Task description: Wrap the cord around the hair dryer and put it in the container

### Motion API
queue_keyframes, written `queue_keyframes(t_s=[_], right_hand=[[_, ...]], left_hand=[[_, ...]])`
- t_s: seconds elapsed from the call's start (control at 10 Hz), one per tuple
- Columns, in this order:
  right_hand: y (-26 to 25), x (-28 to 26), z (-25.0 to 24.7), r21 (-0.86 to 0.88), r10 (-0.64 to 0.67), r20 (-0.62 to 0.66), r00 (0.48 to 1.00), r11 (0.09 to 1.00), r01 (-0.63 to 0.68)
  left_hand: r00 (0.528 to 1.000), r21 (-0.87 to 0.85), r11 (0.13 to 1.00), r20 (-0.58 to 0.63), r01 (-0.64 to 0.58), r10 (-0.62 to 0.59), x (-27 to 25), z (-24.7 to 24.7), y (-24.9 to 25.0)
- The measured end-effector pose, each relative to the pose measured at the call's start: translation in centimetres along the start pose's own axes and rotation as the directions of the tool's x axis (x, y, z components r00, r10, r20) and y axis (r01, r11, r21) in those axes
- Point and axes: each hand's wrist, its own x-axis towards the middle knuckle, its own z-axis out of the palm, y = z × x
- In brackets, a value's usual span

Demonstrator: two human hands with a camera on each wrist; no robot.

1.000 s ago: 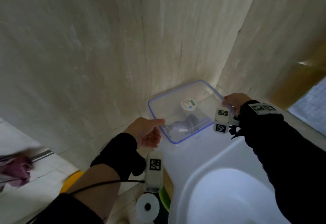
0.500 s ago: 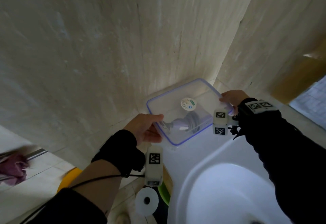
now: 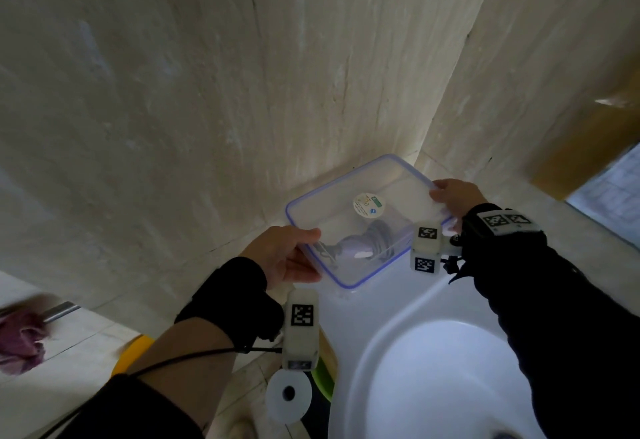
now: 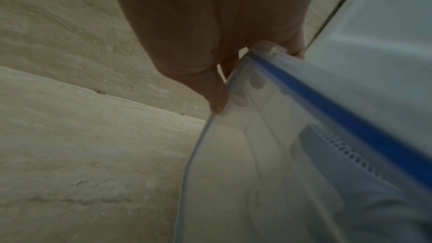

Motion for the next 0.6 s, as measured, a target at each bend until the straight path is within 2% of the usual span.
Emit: queue_keyframes(t_s=[0.2, 0.3, 0.4, 0.5, 0.6], right_hand=[[-0.4, -0.5, 0.7, -0.036, 0.029, -0.023, 0.999, 0.999, -0.030], [-0.5, -1.4, 1.0, -0.034, 0.044, -0.040, 0.998, 0.998, -0.045], [0.0, -2.0, 0.7, -0.034, 0.084, -0.004, 0.996, 0.996, -0.084], [0.1, -4.4, -0.6, 0.038, 0.125, 0.032, 0.992, 0.991, -0.126], [0.3, -5.9, -1.3, 0.129, 0.153, 0.047, 0.987, 0.979, -0.158]], left_hand=[[1.000, 0.011, 1.000, -0.026, 0.007, -0.007, -0.3, 0.2, 0.1], [0.997, 0.046, 0.999, -0.079, -0.005, 0.008, -0.8, 0.5, 0.1], [0.989, 0.110, 0.994, -0.141, -0.019, 0.035, -1.0, 0.7, 0.0], [0.981, 0.207, 0.978, -0.188, -0.004, 0.043, -1.3, 1.0, 0.1], [0.976, 0.189, 0.982, -0.209, -0.027, 0.067, -2.1, 0.9, 0.4]])
